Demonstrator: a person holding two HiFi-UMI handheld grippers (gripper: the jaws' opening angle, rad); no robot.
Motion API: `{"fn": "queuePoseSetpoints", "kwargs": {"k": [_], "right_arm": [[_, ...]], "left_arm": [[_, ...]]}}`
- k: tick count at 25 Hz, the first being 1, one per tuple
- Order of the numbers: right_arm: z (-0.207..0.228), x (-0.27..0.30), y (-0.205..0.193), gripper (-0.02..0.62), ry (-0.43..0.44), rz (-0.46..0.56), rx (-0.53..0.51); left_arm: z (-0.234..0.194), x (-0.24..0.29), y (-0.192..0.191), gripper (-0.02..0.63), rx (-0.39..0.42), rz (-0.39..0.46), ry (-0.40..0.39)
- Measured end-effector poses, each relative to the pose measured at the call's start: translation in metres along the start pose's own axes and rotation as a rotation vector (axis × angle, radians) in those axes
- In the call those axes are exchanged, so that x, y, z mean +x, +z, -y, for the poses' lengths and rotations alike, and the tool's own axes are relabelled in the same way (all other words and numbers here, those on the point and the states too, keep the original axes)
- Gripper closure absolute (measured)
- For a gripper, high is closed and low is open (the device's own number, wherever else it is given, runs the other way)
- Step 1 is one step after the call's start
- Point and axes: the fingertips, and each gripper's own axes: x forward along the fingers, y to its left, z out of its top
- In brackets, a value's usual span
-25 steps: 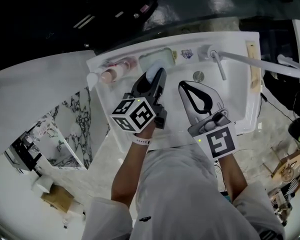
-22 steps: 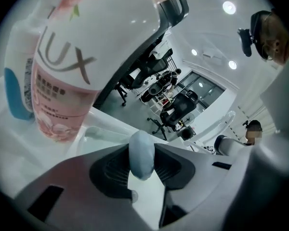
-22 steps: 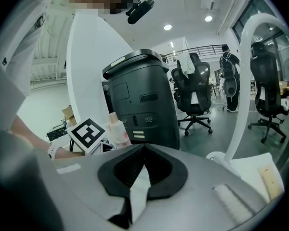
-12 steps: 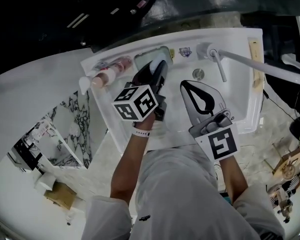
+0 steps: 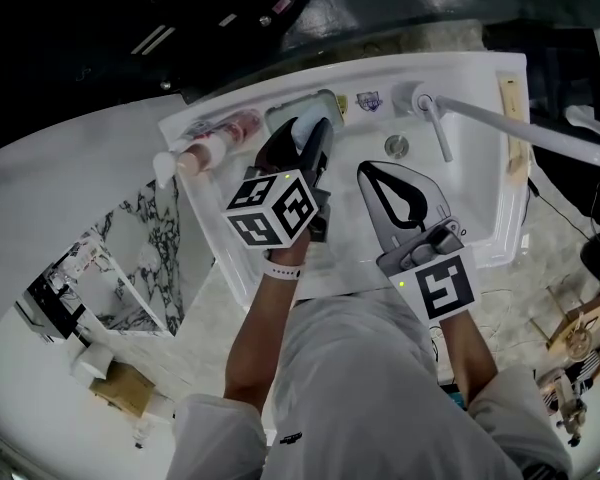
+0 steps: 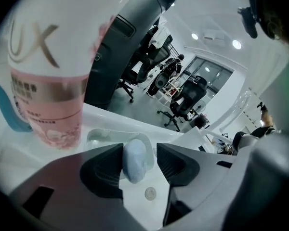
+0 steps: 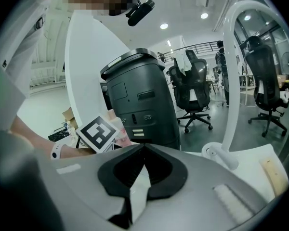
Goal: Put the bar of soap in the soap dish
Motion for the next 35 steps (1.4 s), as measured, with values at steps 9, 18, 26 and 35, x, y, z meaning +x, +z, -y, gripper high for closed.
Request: {"fn": "queuePoseSetpoints", "kwargs": {"k": [9, 18, 26, 35], "right_arm": [[-0.005, -0.001, 0.0, 0.583, 0.01, 0.003, 0.0], [-0.022, -0.001, 0.007, 0.583, 0.034, 0.014, -0.018], [-0.037, -0.011, 0.017, 0.583, 0.039, 0.021, -0.042], [-0.055, -0.035, 0.029, 0.583, 0.038, 0.05, -0.075]], "left_arm": [[-0.012, -0.015, 0.005, 0.339, 0.084, 0.021, 0.102], [-0.006, -0.03, 0.005, 0.34, 0.089, 0.038, 0.092], [0.003, -0.055, 0.005, 0.449, 0.1, 0.051, 0.061], [0.025, -0.09, -0.002, 0.595, 0.093, 0.084, -0.013]]}}
